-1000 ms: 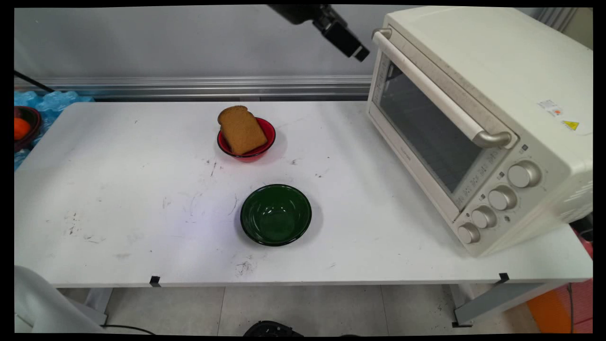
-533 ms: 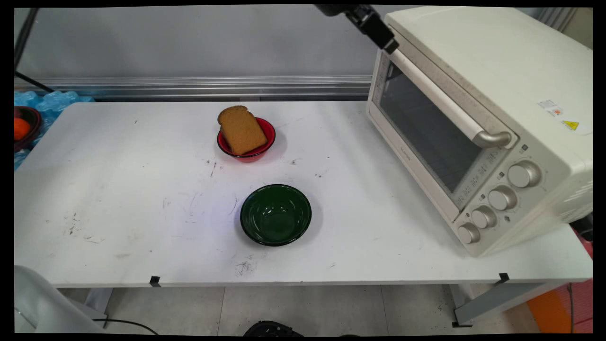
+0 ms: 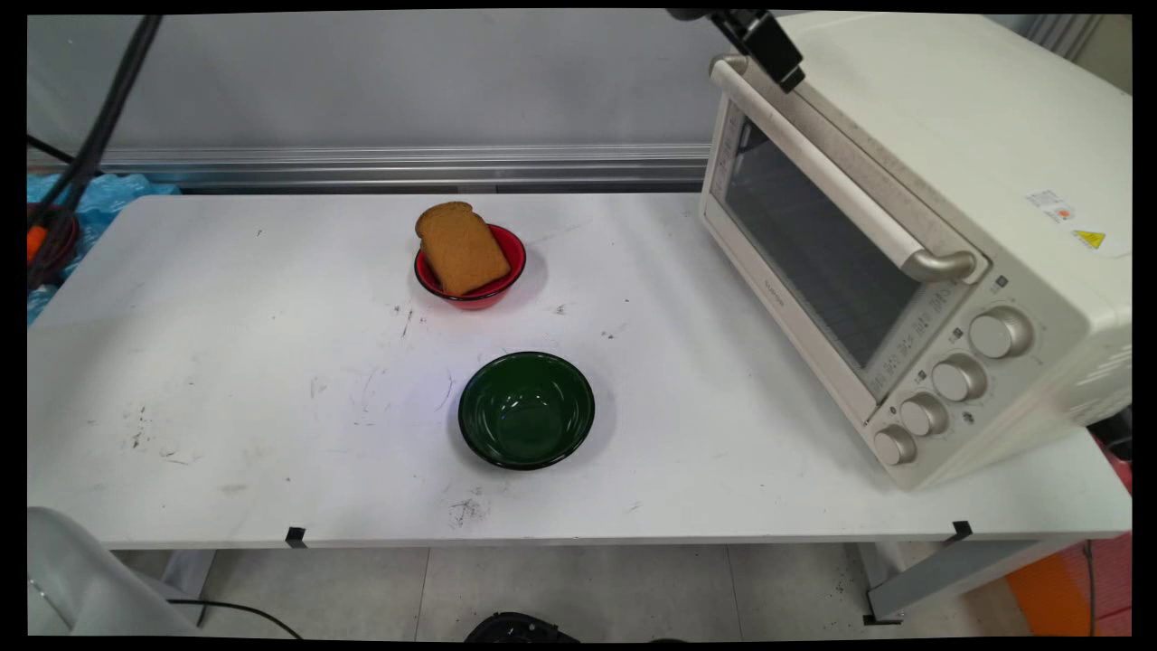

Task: Open the oven

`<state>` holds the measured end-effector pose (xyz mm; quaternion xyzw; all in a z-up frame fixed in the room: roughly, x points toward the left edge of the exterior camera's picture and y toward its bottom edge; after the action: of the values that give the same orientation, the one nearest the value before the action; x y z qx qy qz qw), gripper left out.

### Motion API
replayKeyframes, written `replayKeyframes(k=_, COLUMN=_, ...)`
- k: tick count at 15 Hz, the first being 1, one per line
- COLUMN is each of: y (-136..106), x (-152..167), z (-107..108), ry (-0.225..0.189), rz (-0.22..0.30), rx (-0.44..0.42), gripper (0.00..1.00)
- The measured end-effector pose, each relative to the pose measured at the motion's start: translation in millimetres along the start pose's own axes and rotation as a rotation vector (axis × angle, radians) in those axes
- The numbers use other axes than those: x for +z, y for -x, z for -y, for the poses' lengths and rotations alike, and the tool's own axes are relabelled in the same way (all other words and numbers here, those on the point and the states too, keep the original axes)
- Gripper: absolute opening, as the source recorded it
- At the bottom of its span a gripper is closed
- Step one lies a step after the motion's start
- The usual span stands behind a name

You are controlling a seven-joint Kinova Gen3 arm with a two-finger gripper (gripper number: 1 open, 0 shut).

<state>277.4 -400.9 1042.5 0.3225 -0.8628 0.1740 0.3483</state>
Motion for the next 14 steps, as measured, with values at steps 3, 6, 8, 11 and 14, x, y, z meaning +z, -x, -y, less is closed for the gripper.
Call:
replayKeyframes(k=3, y=-9, x=11, z=-1, ry=0.001, rz=0.007, rx=0.003, gripper=0.00)
replayKeyframes(k=6, y=-15, x=20, z=-2, ry=0.005, rz=0.018, rx=0.009, gripper=0.00)
replayKeyframes(k=8, y=-18, x=26, z=-2, ry=0.007, rz=0.025, rx=0.010, gripper=0.00)
replayKeyframes(k=11, y=-22, x=34, z=-2, ry=0.009, rz=0.036, rx=0.011, gripper=0.00)
replayKeyframes(k=14, y=-23, x=40, z=-1, ry=0.009, rz=0.051, rx=0.013, gripper=0.00)
